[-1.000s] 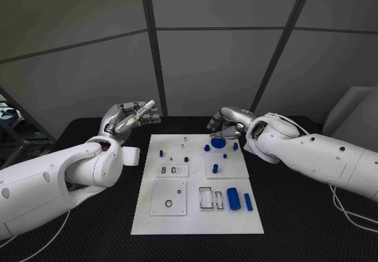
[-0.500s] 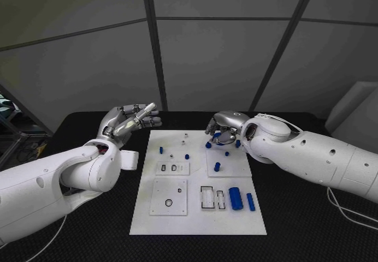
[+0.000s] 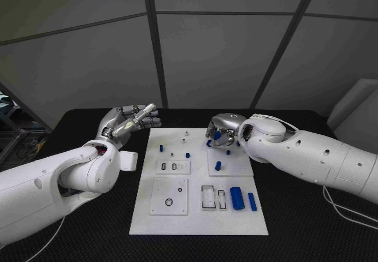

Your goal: Assemble the parts on the task board

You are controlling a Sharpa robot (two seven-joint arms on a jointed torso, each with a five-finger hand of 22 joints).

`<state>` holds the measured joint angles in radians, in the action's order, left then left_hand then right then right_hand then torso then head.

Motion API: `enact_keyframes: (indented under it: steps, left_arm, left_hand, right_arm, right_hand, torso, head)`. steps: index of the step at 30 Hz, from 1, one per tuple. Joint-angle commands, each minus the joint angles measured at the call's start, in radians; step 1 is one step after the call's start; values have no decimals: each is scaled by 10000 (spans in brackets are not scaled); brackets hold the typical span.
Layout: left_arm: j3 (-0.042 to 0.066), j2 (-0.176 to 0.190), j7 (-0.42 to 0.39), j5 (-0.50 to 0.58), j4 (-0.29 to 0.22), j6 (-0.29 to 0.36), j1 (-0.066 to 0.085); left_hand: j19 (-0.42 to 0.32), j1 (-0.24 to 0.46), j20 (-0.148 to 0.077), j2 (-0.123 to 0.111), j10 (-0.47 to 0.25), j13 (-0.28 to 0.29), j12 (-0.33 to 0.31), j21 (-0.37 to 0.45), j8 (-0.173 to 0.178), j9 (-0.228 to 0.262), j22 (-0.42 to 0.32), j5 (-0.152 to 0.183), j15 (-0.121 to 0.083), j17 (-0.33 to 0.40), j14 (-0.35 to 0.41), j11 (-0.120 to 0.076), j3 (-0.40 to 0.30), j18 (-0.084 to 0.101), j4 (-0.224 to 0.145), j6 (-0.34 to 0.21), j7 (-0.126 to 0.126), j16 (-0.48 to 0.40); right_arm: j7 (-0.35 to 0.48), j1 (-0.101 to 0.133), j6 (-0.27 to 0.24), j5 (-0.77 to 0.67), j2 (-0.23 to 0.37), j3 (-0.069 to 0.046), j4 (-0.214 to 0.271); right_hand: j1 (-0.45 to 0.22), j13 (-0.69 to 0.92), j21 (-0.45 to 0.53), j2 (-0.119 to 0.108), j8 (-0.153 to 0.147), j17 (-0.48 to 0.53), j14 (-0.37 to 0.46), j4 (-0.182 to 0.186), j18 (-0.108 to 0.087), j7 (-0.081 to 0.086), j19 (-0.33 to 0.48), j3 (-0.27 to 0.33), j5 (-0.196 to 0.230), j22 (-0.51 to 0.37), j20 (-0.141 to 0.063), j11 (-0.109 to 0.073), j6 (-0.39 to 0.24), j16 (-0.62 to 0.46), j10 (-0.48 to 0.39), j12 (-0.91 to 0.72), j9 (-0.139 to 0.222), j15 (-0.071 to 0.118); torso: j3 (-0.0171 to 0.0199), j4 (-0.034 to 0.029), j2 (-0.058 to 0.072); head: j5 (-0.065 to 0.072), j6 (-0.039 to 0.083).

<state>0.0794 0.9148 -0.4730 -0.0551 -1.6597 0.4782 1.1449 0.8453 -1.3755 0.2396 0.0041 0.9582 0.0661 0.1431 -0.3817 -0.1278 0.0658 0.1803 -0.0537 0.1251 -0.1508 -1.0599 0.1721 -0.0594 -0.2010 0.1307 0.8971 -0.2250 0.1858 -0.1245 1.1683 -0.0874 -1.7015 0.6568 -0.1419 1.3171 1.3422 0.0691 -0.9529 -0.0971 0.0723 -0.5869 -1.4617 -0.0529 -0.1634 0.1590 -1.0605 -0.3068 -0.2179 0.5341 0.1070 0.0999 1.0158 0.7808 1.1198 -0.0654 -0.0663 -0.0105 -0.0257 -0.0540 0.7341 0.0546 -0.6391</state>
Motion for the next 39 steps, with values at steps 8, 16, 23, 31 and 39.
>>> enact_keyframes:
  steps: [8, 16, 23, 31, 39]
  left_arm:
    - [12, 3, 4, -66, -24, -179, 15]
    - [13, 3, 43, -66, -19, -214, 15]
    - [13, -11, 70, -66, -11, -230, 15]
    - [13, -3, 89, -66, 11, -230, 16]
    - [13, -8, 102, -66, 8, -236, 16]
  left_hand:
    - [81, 13, 21, 57, -31, -10, -103, -47, 93, -15, -14, -8, 85, -36, -21, 116, 42, 195, -72, -23, -80, -108]
    - [80, 31, 25, 70, -45, -10, -126, -45, 116, -15, -16, -8, 91, -46, -26, 126, 52, 196, -68, -33, -91, -129]
    - [74, 47, 32, 88, -73, -11, -167, -40, 154, -16, -21, -8, 101, -63, -30, 142, 66, 198, -72, -54, -112, -165]
    - [70, 51, 35, 92, -91, -11, -191, -37, 176, -16, -24, -8, 108, -72, -30, 152, 75, 199, -79, -68, -124, -187]
    - [66, 47, 38, 93, -102, -11, -206, -35, 191, -16, -26, -8, 112, -78, -28, 158, 79, 200, -89, -77, -129, -203]
  right_arm:
    - [-158, 25, 283, -289, -101, -8, -183]
    - [-181, 24, 363, -293, -147, -7, -234]
    - [-148, 23, 486, -293, -217, -7, -294]
    - [-98, 23, 558, -291, -308, -6, -373]
    - [-117, 23, 686, -291, -389, -4, -458]
  right_hand:
    - [-13, 31, -919, -101, -28, -1226, -366, 214, 41, -47, -425, -123, -10, 1170, -4, -19, 38, 1240, 51, -13, -15, -23]
    - [116, 79, -1849, 25, 58, -2371, -433, 324, 221, -61, -961, -497, 164, 2448, -39, -90, 297, 2374, 479, -81, -44, 24]
    - [146, 95, -2154, 15, 73, -2754, -408, 378, 273, -83, -1069, -722, 239, 2835, -59, -128, 415, 2778, 664, -69, -48, 51]
    - [149, 98, -2317, -30, 54, -2979, -395, 403, 301, -85, -1129, -819, 273, 3050, -68, -146, 431, 3007, 732, -49, -42, 60]
    - [155, 94, -2438, -81, 23, -3171, -401, 410, 325, -87, -1183, -878, 291, 3214, -71, -147, 405, 3196, 739, -23, -33, 63]
  torso:
    - [-6, -27, 35]
    - [8, -10, 31]
    - [9, -2, 35]
    - [1, -12, 39]
    - [3, -2, 52]
  head:
    - [17, -20]
    - [-27, -72]
    - [-39, -94]
    - [-62, -123]
    - [-53, -169]
